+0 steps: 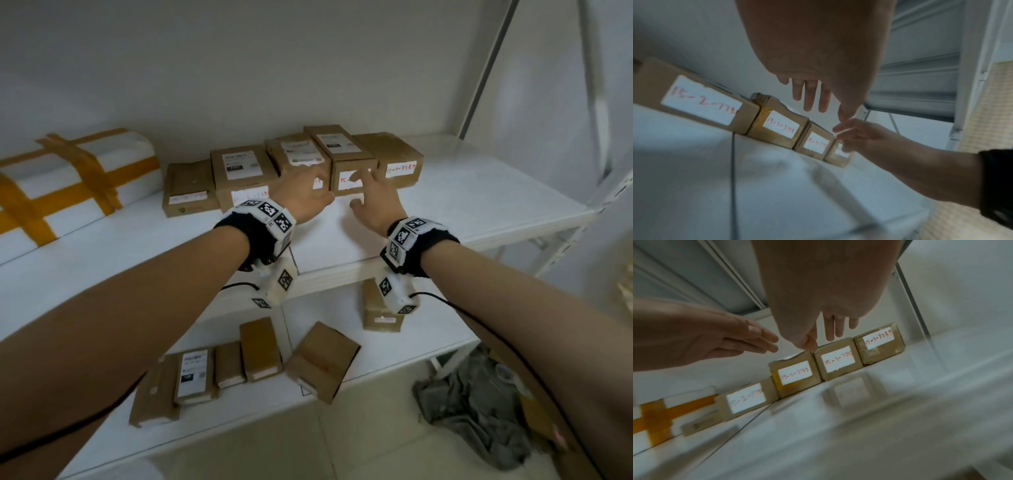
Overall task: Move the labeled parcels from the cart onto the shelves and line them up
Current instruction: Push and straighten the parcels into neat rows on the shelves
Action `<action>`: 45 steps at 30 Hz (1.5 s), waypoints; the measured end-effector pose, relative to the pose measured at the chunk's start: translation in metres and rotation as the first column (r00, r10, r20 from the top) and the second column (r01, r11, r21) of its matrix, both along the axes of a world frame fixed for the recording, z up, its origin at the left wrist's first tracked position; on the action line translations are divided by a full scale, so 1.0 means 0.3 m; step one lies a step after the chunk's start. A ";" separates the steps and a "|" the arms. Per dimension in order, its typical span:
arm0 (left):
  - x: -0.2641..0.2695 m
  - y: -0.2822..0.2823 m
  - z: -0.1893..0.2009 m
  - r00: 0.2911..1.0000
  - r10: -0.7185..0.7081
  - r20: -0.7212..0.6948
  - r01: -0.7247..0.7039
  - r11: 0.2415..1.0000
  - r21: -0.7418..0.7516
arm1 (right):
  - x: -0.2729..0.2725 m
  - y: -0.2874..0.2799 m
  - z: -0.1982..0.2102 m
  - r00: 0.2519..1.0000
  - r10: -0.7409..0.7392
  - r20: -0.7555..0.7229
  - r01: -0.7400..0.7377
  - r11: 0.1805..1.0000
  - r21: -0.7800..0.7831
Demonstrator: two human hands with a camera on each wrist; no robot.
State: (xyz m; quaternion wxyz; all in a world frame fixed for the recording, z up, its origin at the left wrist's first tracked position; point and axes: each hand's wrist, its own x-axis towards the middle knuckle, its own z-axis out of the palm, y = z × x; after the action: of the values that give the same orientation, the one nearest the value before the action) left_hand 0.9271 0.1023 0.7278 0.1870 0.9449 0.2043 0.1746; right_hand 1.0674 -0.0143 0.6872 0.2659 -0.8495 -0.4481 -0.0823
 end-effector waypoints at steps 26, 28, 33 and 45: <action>-0.783 0.044 -1.052 0.956 0.105 -0.274 -0.177 0.952 -0.251 | -0.668 -0.047 -0.877 0.999 0.037 -0.026 -0.045 0.849 -0.526; -0.762 0.087 -1.225 0.930 0.123 -0.347 -0.212 0.950 -0.229 | -0.645 -0.024 -1.050 0.991 -0.068 -0.114 -0.018 0.784 -0.621; -0.688 0.185 -1.567 0.826 0.174 -0.536 -0.205 0.979 0.001 | -0.565 0.006 -1.439 0.989 -0.120 -0.090 0.021 0.705 -0.709; -0.534 0.294 -1.954 0.842 0.191 -0.505 -0.185 0.981 0.062 | 0.107 0.349 -2.139 0.993 -0.075 0.093 0.118 0.520 -0.846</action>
State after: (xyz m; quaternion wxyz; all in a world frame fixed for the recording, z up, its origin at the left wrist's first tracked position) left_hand 0.7669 0.1905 0.1417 0.1035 0.9337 0.3371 -0.0622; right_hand 1.0994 0.0906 0.0453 -0.1961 -0.8928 -0.3895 0.1127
